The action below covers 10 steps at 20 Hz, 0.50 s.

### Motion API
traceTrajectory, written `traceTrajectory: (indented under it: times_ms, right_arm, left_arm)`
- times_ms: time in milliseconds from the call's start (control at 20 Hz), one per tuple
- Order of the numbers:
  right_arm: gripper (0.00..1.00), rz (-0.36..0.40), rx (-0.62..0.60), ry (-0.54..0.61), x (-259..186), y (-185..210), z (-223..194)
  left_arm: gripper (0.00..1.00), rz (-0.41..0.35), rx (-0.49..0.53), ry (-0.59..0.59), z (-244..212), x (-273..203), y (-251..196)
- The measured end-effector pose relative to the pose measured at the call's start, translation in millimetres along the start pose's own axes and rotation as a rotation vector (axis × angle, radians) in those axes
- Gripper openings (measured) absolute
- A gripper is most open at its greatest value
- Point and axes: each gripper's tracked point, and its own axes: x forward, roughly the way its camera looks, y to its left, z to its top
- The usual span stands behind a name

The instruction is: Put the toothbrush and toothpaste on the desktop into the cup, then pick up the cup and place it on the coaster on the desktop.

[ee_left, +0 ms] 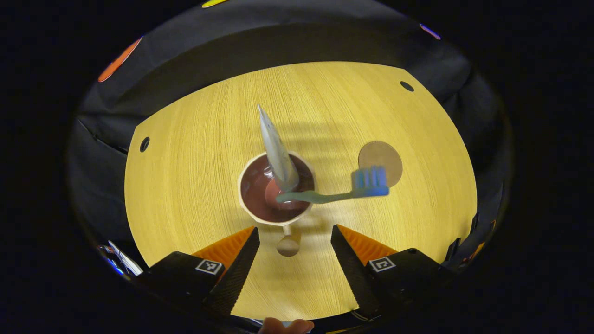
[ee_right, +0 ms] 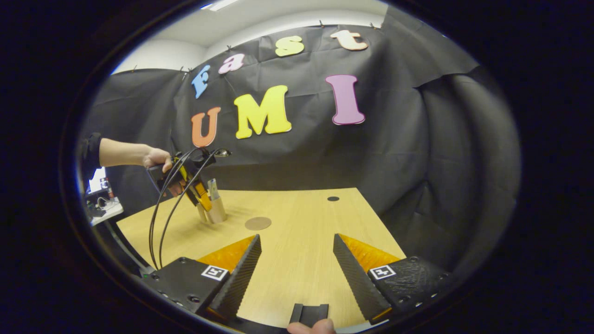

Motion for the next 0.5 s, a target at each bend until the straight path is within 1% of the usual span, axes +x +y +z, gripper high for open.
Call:
traceTrajectory:
  times_ms: [100,200,250,300,350,400,450,500]
  right_arm:
    - [0.94,-0.012,0.008,0.011,-2.1,-6.3,-5.3]
    - [0.95,-0.018,0.018,0.016,-3.1,-10.1,-8.3]
    - [0.96,-0.019,0.023,0.016,-3.5,-11.5,-8.9]
    - [0.96,-0.019,0.025,0.016,-5.9,-12.7,-10.5]
    - [0.96,-0.021,0.021,0.015,-6.6,-13.1,-11.6]
    - [0.96,-0.026,0.013,0.014,-6.6,-14.6,-13.1]
    - [0.96,-0.032,0.007,0.011,-7.4,-16.8,-13.1]
    - [0.96,-0.037,0.009,0.004,-7.3,-18.5,-13.6]
  left_arm:
    - [0.99,0.0,-0.008,0.022,-0.6,5.2,-10.6]
    - [0.97,0.03,-0.011,0.021,3.5,7.8,-18.1]
    - [1.0,0.044,-0.023,0.019,6.4,8.9,-22.0]
    - [0.8,0.047,-0.04,0.03,6.8,9.1,-28.9]
    - [0.7,0.042,-0.05,0.04,6.7,8.7,-37.7]
    - [0.57,0.047,-0.05,0.05,7.2,7.5,-44.7]
    - [0.51,0.067,-0.061,0.06,8.4,4.2,-48.0]
    - [0.38,0.055,-0.085,0.055,12.7,0.8,-58.8]
